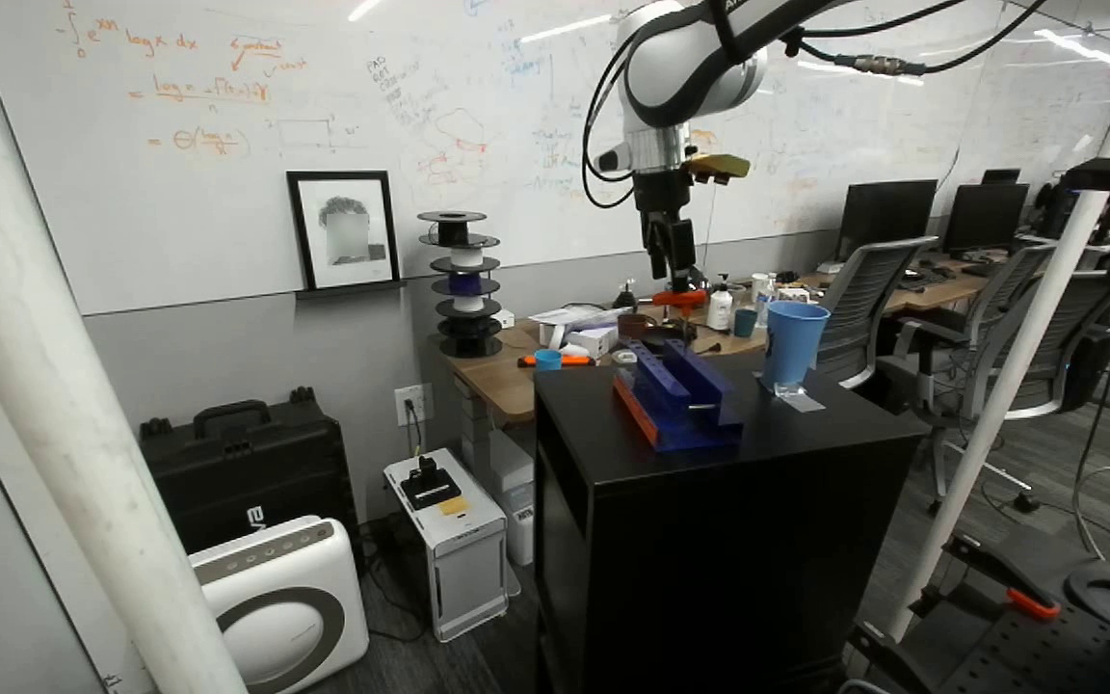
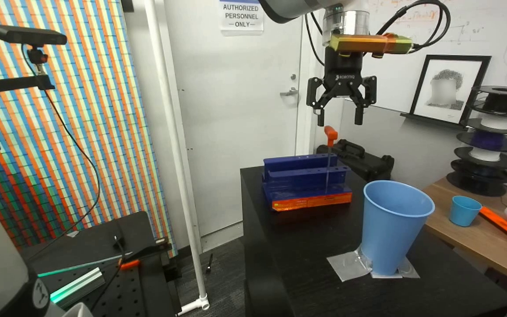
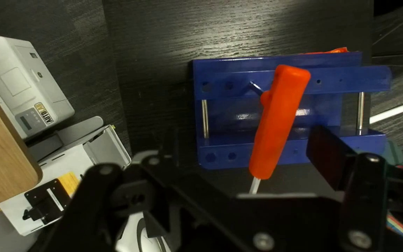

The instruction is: Take the orange wrench out of the toolbox and place it inside the big blue cup on the right

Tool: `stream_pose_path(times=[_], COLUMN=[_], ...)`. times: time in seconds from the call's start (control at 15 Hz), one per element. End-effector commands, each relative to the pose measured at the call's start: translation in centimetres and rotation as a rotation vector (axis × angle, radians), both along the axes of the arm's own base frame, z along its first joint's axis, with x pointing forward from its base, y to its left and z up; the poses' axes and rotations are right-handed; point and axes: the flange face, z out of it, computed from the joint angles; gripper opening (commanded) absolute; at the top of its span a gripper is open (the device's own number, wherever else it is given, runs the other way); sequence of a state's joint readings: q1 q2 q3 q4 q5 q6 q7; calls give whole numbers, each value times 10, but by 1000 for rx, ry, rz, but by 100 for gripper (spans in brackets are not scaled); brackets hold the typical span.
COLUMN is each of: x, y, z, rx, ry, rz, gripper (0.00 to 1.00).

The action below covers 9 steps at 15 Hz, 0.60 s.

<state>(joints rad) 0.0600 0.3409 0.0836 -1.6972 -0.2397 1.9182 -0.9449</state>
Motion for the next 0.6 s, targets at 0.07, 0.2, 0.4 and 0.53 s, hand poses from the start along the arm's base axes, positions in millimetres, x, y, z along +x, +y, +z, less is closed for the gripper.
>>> stream_pose_path(times=[0.07,0.2,0.4,0.53], x=[-10,-18,-26,-31], y=[6,5,5,6], z=[-11,-19,-26,-26], rx=[-63,-78,-95,-109], ry=[8,16,24,20], rz=[-10,-25,-59,-75], gripper=[54,38,16,6])
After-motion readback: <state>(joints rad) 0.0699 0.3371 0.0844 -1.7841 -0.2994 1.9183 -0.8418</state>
